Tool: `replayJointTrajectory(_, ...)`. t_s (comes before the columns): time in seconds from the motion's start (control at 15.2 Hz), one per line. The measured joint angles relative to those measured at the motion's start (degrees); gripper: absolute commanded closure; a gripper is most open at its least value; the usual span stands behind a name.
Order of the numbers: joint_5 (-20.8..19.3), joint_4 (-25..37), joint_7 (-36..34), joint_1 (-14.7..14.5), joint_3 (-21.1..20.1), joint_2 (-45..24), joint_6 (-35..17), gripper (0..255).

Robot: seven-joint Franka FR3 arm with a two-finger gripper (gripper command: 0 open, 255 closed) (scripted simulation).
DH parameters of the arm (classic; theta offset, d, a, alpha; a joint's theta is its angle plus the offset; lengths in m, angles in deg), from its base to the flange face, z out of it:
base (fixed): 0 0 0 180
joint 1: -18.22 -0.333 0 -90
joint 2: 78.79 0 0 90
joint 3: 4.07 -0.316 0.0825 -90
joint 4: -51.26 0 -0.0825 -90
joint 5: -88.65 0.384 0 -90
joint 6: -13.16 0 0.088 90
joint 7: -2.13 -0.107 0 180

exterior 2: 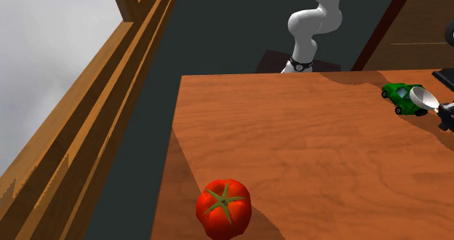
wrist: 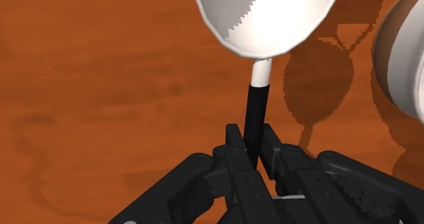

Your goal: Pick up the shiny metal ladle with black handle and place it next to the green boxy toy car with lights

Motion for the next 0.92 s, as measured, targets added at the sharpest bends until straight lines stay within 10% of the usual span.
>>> replayJointTrajectory(0.92, -1.38, -4.11, -0.85, -0.58, 0.12, -4.62, -9.59, 255)
